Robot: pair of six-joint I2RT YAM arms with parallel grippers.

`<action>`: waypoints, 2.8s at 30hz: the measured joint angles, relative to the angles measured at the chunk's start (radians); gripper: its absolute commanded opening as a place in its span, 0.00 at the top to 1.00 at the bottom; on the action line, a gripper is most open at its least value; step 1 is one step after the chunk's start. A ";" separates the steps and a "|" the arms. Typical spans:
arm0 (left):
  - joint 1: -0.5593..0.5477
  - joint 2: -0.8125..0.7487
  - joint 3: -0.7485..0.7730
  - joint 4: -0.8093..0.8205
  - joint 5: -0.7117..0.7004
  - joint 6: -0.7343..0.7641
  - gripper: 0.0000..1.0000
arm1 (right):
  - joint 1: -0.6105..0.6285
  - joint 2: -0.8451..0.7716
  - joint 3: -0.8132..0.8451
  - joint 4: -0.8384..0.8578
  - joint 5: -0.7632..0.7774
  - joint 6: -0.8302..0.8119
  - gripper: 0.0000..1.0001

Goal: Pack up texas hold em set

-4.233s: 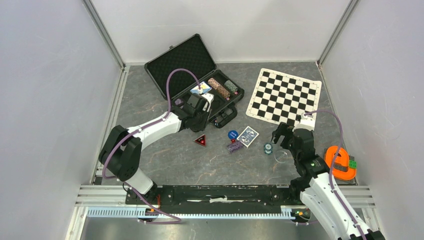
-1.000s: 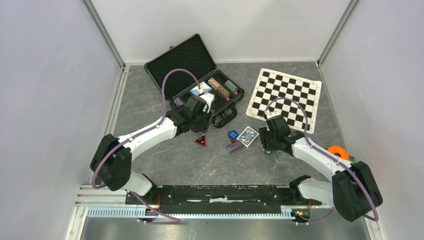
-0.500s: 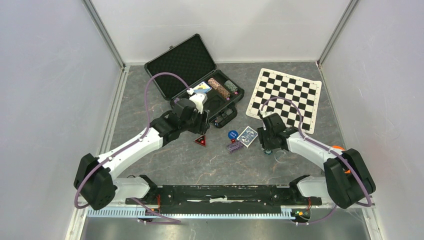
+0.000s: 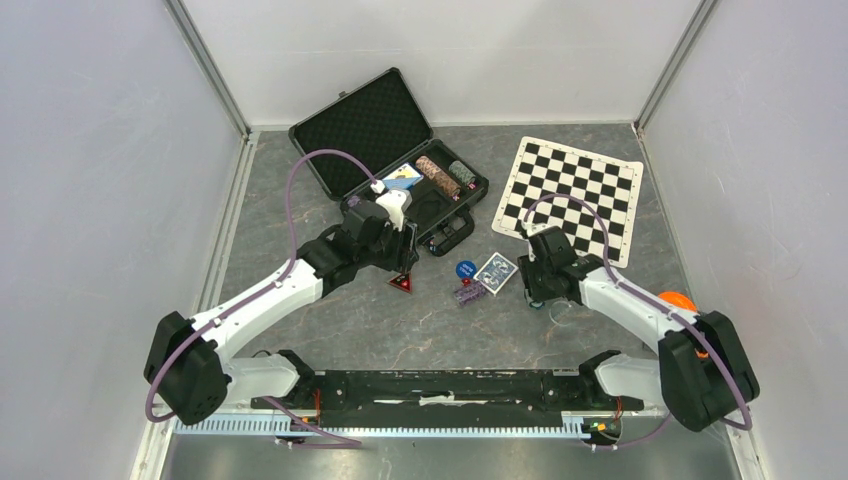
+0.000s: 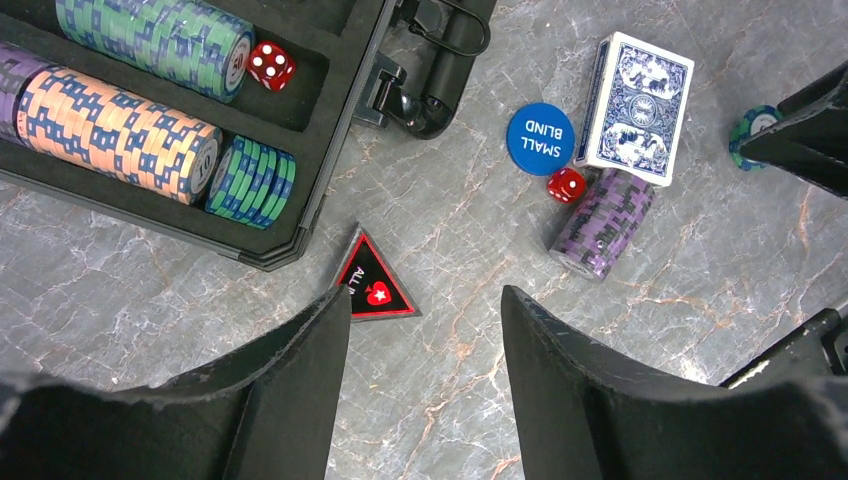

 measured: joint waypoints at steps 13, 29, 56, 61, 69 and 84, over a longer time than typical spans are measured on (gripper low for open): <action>0.000 0.000 -0.014 0.000 0.000 -0.011 0.35 | 0.000 -0.021 -0.019 -0.020 0.001 -0.006 0.47; 0.000 -0.014 -0.023 0.001 0.000 -0.012 0.34 | 0.000 0.008 -0.029 -0.015 -0.014 0.003 0.38; 0.000 -0.031 -0.027 0.003 0.002 -0.034 0.14 | 0.000 -0.010 -0.023 -0.017 -0.061 0.001 0.67; 0.003 -0.036 -0.048 0.047 -0.001 -0.105 0.00 | 0.000 -0.073 -0.023 -0.016 -0.082 0.000 0.67; 0.025 -0.034 -0.088 0.110 0.068 -0.225 0.01 | 0.000 -0.098 -0.022 -0.018 -0.113 -0.007 0.67; 0.017 0.218 0.032 0.259 0.486 -0.518 0.22 | 0.000 -0.365 -0.010 0.179 -0.532 -0.113 0.75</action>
